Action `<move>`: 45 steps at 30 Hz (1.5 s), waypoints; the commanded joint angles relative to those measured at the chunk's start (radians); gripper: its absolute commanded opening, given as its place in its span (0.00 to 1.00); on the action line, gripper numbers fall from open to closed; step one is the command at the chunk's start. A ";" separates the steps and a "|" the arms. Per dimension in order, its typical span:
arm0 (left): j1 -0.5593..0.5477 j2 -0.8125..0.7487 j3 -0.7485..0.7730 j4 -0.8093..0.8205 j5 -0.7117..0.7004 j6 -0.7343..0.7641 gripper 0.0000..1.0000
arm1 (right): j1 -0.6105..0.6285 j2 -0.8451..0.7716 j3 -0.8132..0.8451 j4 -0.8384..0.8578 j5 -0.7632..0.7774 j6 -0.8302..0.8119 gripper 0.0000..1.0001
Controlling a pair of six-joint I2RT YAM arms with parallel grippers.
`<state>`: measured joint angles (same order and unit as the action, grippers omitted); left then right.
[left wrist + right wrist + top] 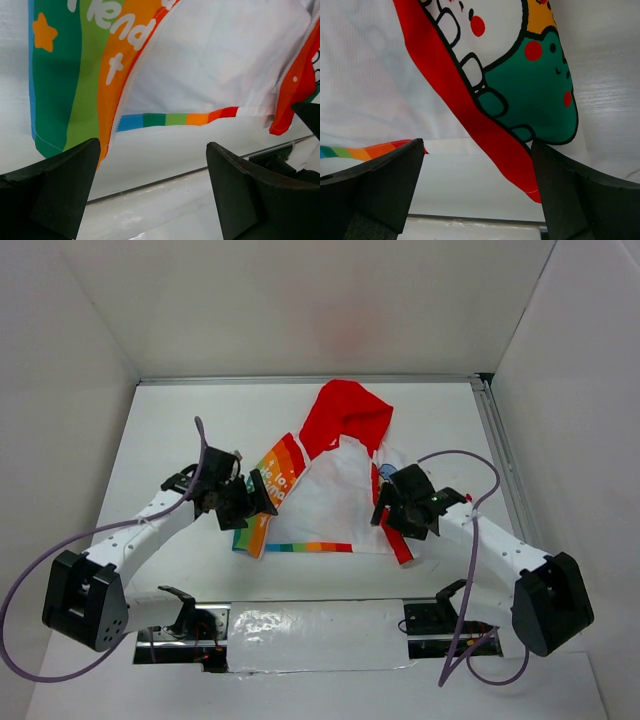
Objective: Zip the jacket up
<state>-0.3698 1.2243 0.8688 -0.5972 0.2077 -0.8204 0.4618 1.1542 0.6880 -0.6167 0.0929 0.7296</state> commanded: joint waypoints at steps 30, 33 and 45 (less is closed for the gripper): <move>-0.024 0.118 -0.123 0.182 0.073 0.049 0.99 | 0.011 0.133 0.053 0.097 -0.308 -0.075 0.66; -0.064 0.086 -0.116 0.142 0.050 0.023 0.99 | 0.038 0.027 0.035 0.094 -0.297 -0.082 0.85; -0.189 -0.103 -0.125 -0.034 -0.049 -0.141 0.99 | 0.394 0.056 0.151 0.020 0.033 0.068 0.98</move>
<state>-0.5465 1.1648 0.7200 -0.5339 0.2180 -0.8719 0.7616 1.1328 0.7483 -0.5556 -0.0700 0.7048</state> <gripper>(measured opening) 0.993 0.989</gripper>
